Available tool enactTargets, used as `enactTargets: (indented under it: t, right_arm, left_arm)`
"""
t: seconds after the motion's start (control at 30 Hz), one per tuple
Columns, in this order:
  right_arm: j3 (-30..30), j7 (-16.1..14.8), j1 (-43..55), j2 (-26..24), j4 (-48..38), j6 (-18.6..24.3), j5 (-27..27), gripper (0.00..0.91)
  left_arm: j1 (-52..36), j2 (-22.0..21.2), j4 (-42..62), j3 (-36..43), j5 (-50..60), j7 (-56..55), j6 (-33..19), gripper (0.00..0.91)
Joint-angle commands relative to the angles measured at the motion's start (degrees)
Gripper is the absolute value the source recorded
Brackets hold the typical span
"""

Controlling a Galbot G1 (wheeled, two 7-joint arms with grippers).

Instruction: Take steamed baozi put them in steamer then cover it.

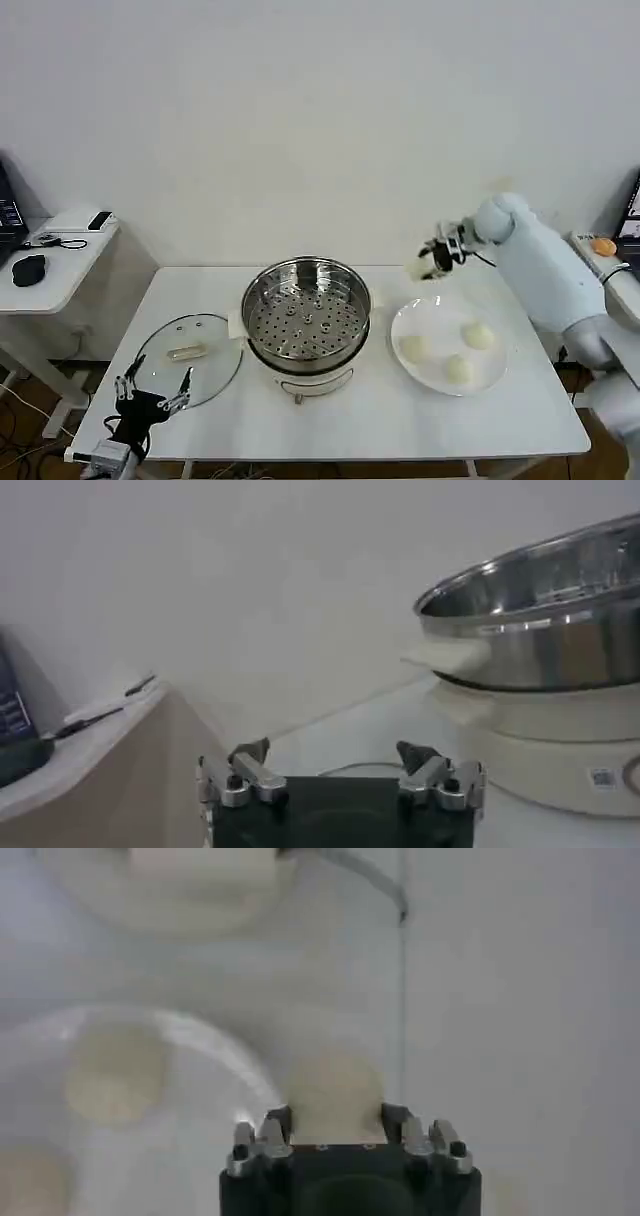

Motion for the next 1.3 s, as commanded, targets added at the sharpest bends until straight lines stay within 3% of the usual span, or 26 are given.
enactTargets:
  t: [0.03, 0.13, 0.23, 0.27, 0.3, 0.4, 0.5, 0.57, 0.63, 0.73, 0.83, 1.0, 1.3]
  right_arm:
    - [-3.98, -0.89, 6.54, 2.95, 3.09, -1.52, 5.47, 0.605]
    - [-4.30, -1.43, 7.89, 6.05, 1.22, -1.26, 7.06, 0.605]
    - [-3.61, -2.60, 8.83, 10.60, -2.97, 3.59, 7.54, 0.605]
    - [-2.40, -3.61, 9.30, 12.61, -5.57, 10.91, 7.35, 0.605]
    - [-1.86, -4.52, 9.48, 13.61, -7.11, 13.46, 6.80, 0.605]
    - [-2.01, -4.67, 9.58, 14.55, -5.70, 16.19, 1.47, 0.605]
    - [-4.33, -4.67, 9.58, 14.66, -3.28, 20.80, 0.40, 0.605]
    - [-5.40, -5.03, 9.46, 14.83, -2.10, 25.12, 0.36, 0.605]
    - [-7.85, -5.79, 9.41, 15.17, -0.81, 33.19, 0.23, 0.605]
    - [-11.09, -3.98, 9.46, 14.48, 0.74, 37.05, -2.74, 0.605]
    - [-11.85, -1.05, 9.17, 14.55, 1.16, 39.57, -9.05, 0.615]
    - [-11.94, 1.64, 8.48, 14.47, 3.46, 41.97, -14.81, 0.615]
    - [-15.83, 2.17, 8.16, 13.21, 8.13, 44.43, -15.03, 0.615]
  left_arm:
    - [-0.07, -0.24, -0.53, -0.04, 0.15, -0.02, 0.02, 0.907]
    - [-0.24, -0.69, -1.03, -0.06, 0.15, -0.30, 0.03, 0.907]
    - [-0.13, -0.82, -1.41, -0.19, 0.22, -0.49, 0.05, 0.907]
    - [0.00, -0.81, -1.41, -0.25, 0.28, -0.49, 0.05, 0.907]
    - [0.13, -0.79, -1.41, -0.30, 0.28, -0.48, 0.05, 0.907]
    - [0.25, -0.92, -1.15, -0.48, 0.78, -0.61, -0.01, 0.907]
    - [0.28, -0.99, -1.10, -0.58, 0.87, -0.64, 0.03, 0.907]
    - [0.33, -1.07, -1.11, -0.62, 1.05, -0.65, 0.02, 0.907]
    - [0.29, -1.18, -1.07, -0.65, 1.35, -0.69, 0.03, 0.907]
    - [0.40, -1.60, -1.33, -0.64, 1.51, -0.63, 0.05, 0.907]
    - [0.48, -2.14, -1.87, -0.43, 1.25, -0.45, 0.31, 0.907]
    - [0.52, -2.48, -1.83, 0.02, 1.54, -0.45, 0.57, 0.907]
    - [0.11, -2.72, -1.48, 0.17, 1.16, -0.05, 1.48, 0.907]
